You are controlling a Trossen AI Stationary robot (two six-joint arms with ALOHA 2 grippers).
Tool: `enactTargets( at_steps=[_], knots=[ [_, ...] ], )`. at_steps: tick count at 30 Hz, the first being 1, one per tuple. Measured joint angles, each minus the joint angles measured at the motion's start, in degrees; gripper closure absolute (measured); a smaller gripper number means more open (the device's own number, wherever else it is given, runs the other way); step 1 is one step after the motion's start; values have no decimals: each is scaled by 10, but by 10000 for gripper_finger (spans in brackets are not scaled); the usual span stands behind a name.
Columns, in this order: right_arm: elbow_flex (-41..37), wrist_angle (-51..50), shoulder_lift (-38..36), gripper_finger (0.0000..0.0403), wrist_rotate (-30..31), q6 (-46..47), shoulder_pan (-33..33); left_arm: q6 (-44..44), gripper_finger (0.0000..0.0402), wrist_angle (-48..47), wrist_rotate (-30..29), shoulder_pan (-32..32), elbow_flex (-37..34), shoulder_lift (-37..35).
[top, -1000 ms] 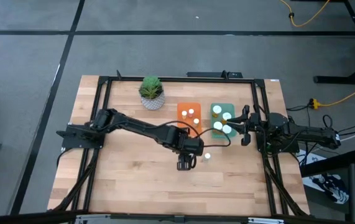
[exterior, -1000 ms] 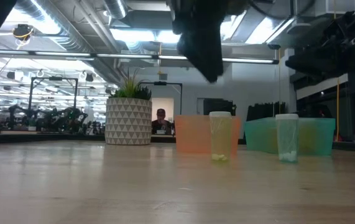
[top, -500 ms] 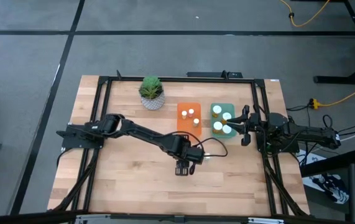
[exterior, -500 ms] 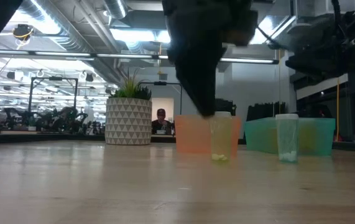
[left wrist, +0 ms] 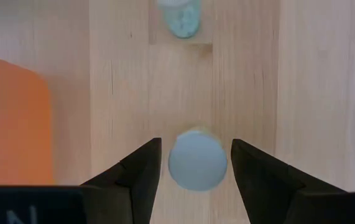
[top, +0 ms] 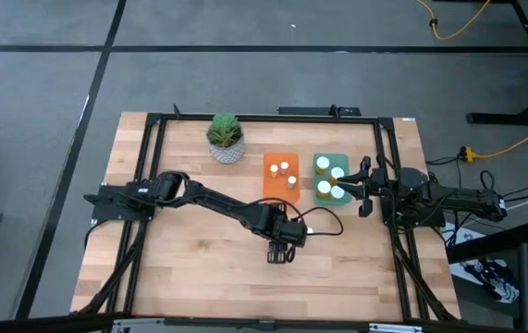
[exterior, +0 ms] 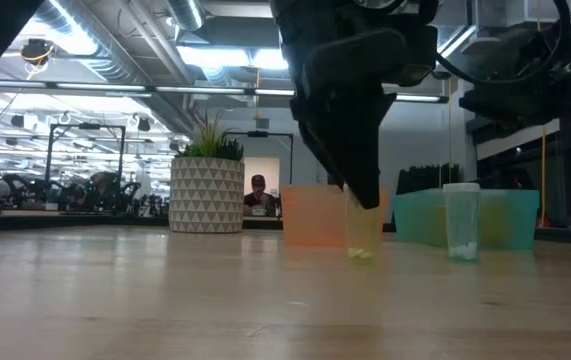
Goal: Pick and place medicine bottles into bin by pill shape (circle, oval)
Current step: Put the small yellow bottle into the orange bin
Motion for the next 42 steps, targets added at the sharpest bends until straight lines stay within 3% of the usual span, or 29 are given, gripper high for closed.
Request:
enactTargets(
  at_steps=[11,24,37,42],
  knots=[
    [0,0,0,322,0,0,0,-14,217,17,-2,0,0,0],
    [0,0,0,322,0,0,0,-18,268,3,-2,0,2,-1],
    [0,0,0,322,0,0,0,-39,285,-216,-11,73,234,-5],
    [0,0,0,322,1,0,0,-35,285,-248,-12,129,239,-10]
  ],
)
